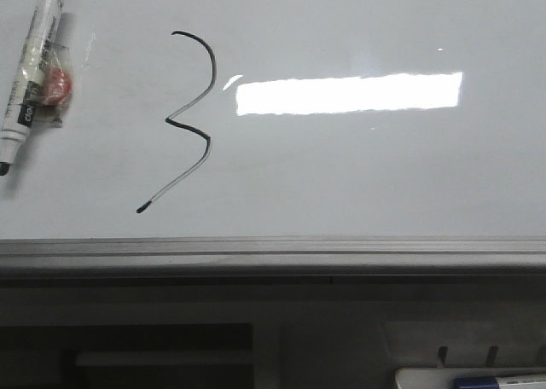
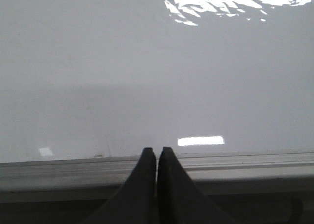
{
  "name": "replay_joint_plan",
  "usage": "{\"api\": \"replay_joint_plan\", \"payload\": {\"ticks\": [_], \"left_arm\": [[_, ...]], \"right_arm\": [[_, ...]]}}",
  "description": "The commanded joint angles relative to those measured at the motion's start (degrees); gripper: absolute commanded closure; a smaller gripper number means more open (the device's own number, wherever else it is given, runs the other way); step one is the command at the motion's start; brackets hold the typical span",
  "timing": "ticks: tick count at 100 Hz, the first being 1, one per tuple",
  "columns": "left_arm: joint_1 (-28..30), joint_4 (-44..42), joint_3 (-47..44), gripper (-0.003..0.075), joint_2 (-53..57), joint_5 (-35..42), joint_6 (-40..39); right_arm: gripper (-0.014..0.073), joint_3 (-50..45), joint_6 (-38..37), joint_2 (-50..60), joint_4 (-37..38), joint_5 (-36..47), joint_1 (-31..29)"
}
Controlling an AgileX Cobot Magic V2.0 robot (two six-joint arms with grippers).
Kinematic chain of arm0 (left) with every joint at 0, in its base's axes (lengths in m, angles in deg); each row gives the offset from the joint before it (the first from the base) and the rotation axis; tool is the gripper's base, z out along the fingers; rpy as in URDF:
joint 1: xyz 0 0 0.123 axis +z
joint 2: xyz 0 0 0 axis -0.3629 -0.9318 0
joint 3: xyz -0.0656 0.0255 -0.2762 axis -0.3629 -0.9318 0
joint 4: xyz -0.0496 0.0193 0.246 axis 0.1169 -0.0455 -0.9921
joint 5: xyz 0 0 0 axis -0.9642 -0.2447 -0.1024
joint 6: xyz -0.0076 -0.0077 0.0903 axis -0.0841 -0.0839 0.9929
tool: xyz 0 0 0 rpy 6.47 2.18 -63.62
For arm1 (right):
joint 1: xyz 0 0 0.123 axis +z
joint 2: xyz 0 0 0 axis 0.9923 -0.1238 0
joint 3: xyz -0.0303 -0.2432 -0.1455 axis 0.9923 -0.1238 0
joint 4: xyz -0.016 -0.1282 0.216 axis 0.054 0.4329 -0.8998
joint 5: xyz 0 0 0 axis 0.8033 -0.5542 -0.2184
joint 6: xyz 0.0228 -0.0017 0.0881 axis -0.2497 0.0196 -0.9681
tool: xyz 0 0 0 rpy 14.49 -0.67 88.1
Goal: Write number 3 on whiteboard
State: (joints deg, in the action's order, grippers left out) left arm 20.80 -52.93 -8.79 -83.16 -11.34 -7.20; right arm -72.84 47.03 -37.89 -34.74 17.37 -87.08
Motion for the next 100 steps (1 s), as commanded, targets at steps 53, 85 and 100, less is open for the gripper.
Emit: {"api": "replay_joint_plan", "payload": {"ticks": [53, 85, 100], "left_arm": [[0.16, -0.02, -0.65, 0.0741, 1.28, 3.3, -0.68], [0.16, -0.02, -0.65, 0.0741, 1.28, 3.3, -0.68], [0.16, -0.02, -0.65, 0.0741, 1.28, 3.3, -0.68]], "right_arm": [[0.0641, -1.74, -15.83, 0.81, 8.21, -4.91, -0.44], [0.0641, -1.74, -15.72, 0.81, 8.21, -4.91, -0.44], [0.0641, -1.74, -15.72, 0.81, 8.21, -4.91, -0.44]]}}
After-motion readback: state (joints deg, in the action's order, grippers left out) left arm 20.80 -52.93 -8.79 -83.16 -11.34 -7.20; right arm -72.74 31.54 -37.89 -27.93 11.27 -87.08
